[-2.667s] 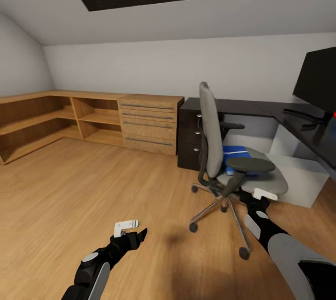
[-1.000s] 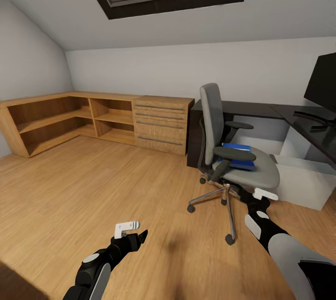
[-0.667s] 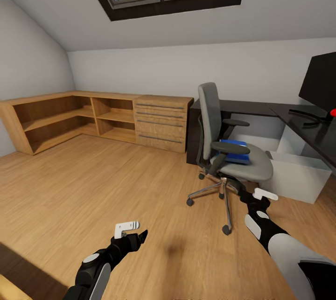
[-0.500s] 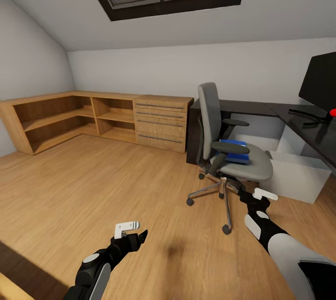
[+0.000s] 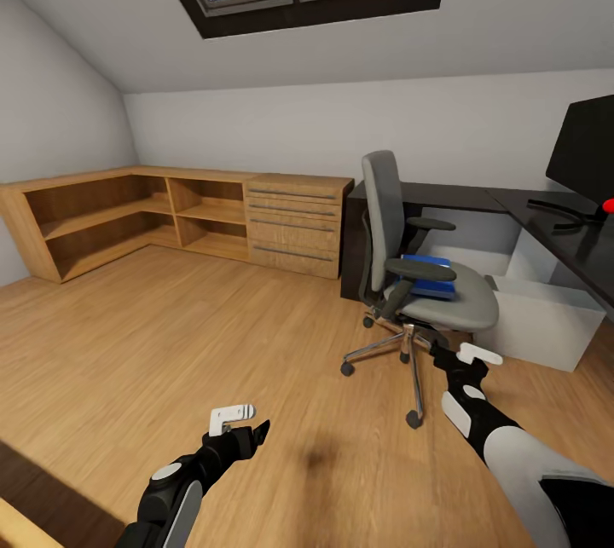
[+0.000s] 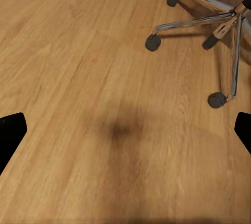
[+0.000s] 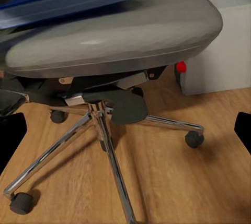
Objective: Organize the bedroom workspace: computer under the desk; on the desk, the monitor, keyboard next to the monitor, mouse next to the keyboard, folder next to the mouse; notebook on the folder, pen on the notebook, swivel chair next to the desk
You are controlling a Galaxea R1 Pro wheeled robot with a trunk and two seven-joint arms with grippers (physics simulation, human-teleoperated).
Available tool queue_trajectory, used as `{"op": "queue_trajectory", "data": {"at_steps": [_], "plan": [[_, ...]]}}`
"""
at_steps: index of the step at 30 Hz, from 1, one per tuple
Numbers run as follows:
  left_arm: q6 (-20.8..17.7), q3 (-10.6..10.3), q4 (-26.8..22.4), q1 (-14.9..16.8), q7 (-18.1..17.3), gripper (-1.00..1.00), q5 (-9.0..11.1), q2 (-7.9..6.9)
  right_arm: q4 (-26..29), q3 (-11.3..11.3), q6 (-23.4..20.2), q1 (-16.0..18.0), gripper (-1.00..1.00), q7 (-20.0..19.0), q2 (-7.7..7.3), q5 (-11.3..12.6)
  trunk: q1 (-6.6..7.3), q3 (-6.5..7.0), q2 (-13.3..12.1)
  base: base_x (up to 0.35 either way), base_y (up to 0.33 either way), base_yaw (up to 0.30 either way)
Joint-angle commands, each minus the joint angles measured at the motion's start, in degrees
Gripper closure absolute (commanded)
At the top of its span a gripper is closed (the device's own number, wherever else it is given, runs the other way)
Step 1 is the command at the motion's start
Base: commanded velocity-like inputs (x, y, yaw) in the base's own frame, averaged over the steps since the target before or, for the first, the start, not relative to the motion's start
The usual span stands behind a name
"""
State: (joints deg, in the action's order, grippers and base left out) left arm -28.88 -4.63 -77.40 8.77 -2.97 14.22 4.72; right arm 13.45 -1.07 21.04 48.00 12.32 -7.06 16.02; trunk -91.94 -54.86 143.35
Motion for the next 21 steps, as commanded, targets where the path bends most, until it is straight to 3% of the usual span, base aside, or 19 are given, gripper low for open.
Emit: {"op": "queue_trajectory", "data": {"at_steps": [1,21], "plan": [[-0.3,0.1,-0.1,0.0,-0.1,-1.00,0.2,0.02,0.0,-0.1,0.2,0.0,-1.00,0.0,0.03,0.1,0.01,-0.06,0.0,0.000,0.000,0.000],[-0.3,0.1,0.0,0.0,-0.1,-1.00,0.2,0.02,0.2,-0.1,0.2,0.0,-1.00,0.0,0.02,0.1,0.01,1.37,0.0,0.000,0.000,-0.180]]}}
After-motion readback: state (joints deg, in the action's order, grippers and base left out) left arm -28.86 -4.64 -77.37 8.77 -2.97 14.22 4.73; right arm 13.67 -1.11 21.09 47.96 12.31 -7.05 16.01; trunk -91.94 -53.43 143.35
